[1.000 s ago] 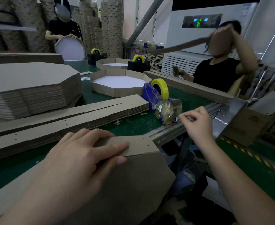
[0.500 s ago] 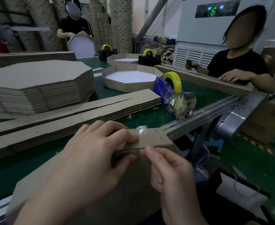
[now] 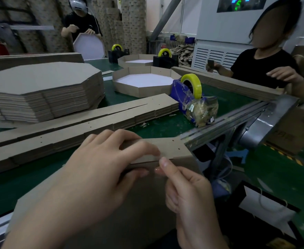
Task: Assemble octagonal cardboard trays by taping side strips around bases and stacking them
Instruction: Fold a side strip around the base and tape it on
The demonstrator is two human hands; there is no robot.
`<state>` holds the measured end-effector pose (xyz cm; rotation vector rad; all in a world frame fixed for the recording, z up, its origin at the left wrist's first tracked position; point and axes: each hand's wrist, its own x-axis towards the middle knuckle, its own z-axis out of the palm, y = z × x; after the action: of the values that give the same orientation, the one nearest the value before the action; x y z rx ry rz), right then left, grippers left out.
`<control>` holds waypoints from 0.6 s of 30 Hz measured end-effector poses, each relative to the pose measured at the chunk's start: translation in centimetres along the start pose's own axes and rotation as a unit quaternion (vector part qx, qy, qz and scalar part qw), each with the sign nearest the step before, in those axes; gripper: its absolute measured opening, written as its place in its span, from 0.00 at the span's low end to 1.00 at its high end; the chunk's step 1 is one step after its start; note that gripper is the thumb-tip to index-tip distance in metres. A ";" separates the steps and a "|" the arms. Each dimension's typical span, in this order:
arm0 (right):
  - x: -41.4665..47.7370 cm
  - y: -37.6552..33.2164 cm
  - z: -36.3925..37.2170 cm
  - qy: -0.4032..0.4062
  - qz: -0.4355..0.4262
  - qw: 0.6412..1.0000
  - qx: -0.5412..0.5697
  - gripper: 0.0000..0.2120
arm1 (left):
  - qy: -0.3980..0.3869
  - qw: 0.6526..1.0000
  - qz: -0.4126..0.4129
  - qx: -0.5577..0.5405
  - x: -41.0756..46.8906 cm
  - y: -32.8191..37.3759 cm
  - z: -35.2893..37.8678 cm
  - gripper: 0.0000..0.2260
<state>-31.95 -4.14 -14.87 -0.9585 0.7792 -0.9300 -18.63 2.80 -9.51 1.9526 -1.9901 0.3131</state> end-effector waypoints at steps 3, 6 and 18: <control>-0.1 -0.3 -0.7 -0.054 0.021 0.998 -0.025 0.17 | -0.025 0.999 -0.019 0.007 -0.1 -0.2 -0.4 0.18; -0.2 -0.5 -1.0 -0.105 0.038 0.993 -0.041 0.16 | -0.037 0.998 -0.042 -0.010 -0.4 -0.2 -0.8 0.19; -0.1 -0.7 -0.5 -0.143 0.012 0.986 -0.091 0.11 | 0.085 0.992 -0.090 -0.006 0.9 1.7 -0.1 0.11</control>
<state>-32.65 -4.42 -14.46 -1.2095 0.6364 -0.6885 -20.35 2.06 -8.96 2.0084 -1.6944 0.4062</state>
